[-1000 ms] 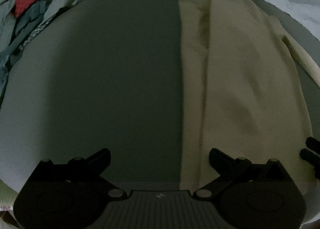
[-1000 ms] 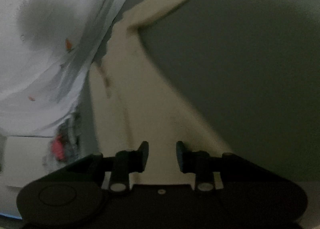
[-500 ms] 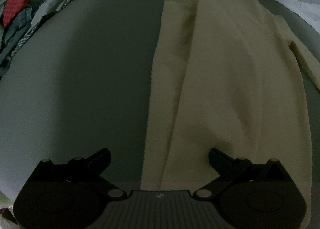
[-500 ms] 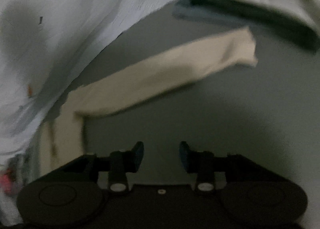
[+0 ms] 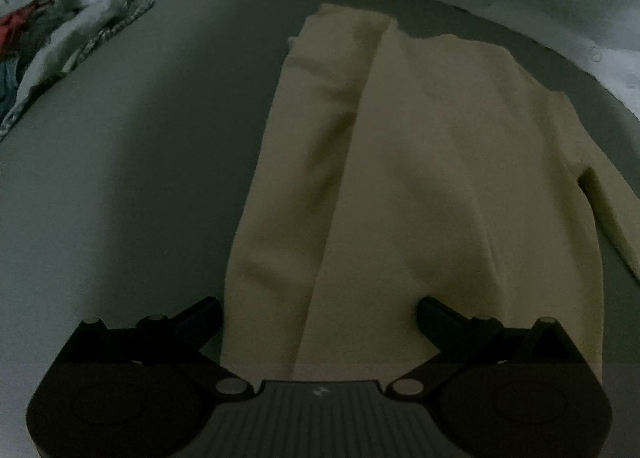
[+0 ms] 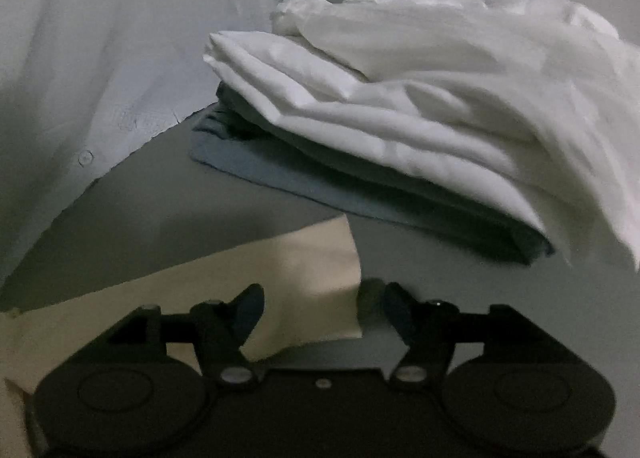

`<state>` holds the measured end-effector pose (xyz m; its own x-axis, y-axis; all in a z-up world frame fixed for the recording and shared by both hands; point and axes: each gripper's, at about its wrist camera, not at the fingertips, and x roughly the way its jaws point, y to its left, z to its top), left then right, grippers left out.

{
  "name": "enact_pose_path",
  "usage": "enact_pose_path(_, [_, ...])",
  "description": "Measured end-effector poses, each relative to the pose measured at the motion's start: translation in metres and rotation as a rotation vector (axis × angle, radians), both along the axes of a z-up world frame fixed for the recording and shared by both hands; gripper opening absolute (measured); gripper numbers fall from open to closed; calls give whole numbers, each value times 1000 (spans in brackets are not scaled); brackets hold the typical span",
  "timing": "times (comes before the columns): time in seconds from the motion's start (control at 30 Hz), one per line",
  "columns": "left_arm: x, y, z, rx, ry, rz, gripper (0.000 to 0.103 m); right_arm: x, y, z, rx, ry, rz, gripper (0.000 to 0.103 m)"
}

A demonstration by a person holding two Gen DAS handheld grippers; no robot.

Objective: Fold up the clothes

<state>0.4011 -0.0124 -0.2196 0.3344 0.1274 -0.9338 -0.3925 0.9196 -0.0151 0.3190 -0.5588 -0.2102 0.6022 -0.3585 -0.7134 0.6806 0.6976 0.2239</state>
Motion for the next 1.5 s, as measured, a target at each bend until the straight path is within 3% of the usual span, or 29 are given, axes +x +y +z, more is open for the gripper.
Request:
enact_pose_path(0.03, [0,-2,4,-5,13,-4,103,3,0,1,-1,11,8,50])
enact_pose_path(0.07, [2,-2,8,-14,28,-5,103,7,1,2,8,9,18,25])
enact_pose_path(0.1, [4,-1,9,-21,43,-7,103,9,0,1,61,-15,21,10])
enact_pose_path(0.23, [10,2,10,-46,95,-6,103,9,-4,-4,317,-183,9,8])
enact_pose_path(0.33, [11,2,10,-55,116,-14,103,7,-1,-15,600,-339,9,7])
enact_pose_path(0.43, [10,-1,12,-62,133,-13,103,16,16,-27,822,-402,67,7])
enact_pose_path(0.6, [3,-7,15,-63,136,-15,103,38,77,-59,1237,-415,144,7])
enact_pose_path(0.7, [-7,-13,17,-51,108,-19,103,51,126,-80,1484,-327,162,7])
enact_pose_path(0.73, [-10,-15,18,-46,97,-19,103,55,140,-79,1490,-302,212,7])
enact_pose_path(0.8, [-17,-19,19,-37,77,-20,103,65,166,-75,1484,-253,320,7])
enact_pose_path(0.87, [-23,-23,21,-32,64,-20,103,68,174,-68,1408,-216,394,7])
enact_pose_path(0.93, [-28,-26,22,-29,57,-19,103,71,182,-60,1328,-181,465,14])
enact_pose_path(1.0, [-31,-29,23,-29,56,-19,103,74,189,-52,1246,-145,534,47])
enact_pose_path(1.13, [-41,-35,26,-25,42,-16,103,79,204,-37,1077,-74,667,63])
enact_pose_path(1.2, [-47,-39,28,-21,32,-14,103,82,212,-29,991,-38,730,89])
enact_pose_path(1.27, [-51,-43,28,-17,20,-15,103,92,207,-14,822,-51,768,98])
enact_pose_path(1.37, [-51,-48,26,-14,6,-20,103,85,199,6,490,-81,800,101])
enact_pose_path(1.5, [-31,-18,11,-49,-19,-29,103,64,199,21,21,-79,772,103])
